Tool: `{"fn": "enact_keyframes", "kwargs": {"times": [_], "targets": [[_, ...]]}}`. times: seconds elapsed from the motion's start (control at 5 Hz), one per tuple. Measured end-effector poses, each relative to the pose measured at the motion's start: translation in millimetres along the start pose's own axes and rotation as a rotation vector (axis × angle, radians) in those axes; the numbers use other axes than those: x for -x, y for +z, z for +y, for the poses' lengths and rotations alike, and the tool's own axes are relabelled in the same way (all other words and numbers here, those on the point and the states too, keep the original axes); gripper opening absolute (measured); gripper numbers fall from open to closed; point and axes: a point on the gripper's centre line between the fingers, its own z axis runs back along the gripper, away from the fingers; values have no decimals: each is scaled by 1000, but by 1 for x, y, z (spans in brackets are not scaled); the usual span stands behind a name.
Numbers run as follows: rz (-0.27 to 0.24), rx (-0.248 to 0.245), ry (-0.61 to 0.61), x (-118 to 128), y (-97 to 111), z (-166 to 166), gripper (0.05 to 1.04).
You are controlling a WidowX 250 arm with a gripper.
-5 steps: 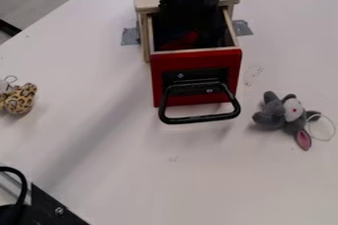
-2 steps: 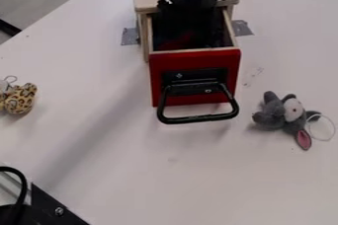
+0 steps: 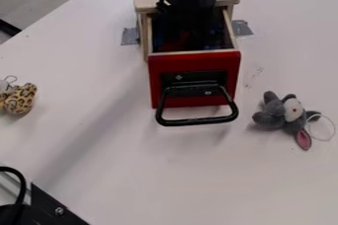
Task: Take the red object out of the drawer and put it on the right side of the table.
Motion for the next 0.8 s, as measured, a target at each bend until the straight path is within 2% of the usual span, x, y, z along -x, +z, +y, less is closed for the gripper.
{"fn": "enact_keyframes", "kwargs": {"times": [0.4, 0.8], "targets": [[-77, 18, 3, -3, 39, 4, 506], [-129, 38, 10, -1, 70, 11, 496]]}}
